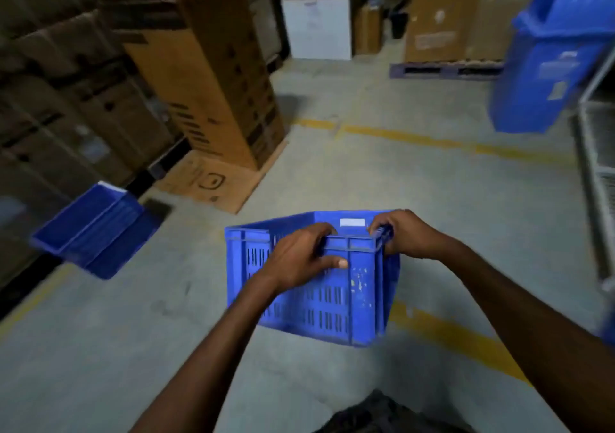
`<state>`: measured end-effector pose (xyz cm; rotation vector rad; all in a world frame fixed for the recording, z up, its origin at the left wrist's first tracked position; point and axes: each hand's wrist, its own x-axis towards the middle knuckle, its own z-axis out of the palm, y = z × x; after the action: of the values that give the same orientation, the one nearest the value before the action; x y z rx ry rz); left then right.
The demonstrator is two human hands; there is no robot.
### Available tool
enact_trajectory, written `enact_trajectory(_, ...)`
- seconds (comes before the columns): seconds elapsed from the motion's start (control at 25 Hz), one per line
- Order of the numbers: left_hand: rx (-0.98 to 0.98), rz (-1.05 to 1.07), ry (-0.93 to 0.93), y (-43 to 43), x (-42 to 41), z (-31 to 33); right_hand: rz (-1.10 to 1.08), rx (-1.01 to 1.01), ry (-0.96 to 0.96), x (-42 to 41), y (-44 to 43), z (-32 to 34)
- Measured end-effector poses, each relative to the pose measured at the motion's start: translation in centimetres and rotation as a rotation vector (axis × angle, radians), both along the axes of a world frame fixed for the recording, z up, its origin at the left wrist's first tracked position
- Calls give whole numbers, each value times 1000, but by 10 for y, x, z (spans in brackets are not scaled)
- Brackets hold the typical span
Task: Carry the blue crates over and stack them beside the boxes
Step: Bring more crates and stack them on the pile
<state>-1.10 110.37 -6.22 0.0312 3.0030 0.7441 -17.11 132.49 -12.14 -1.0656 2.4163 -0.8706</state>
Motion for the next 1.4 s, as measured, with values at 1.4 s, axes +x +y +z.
enact_trajectory(1.4, -346, 798, -382, -929, 167, -80, 991, 209, 697, 90, -1111, -39)
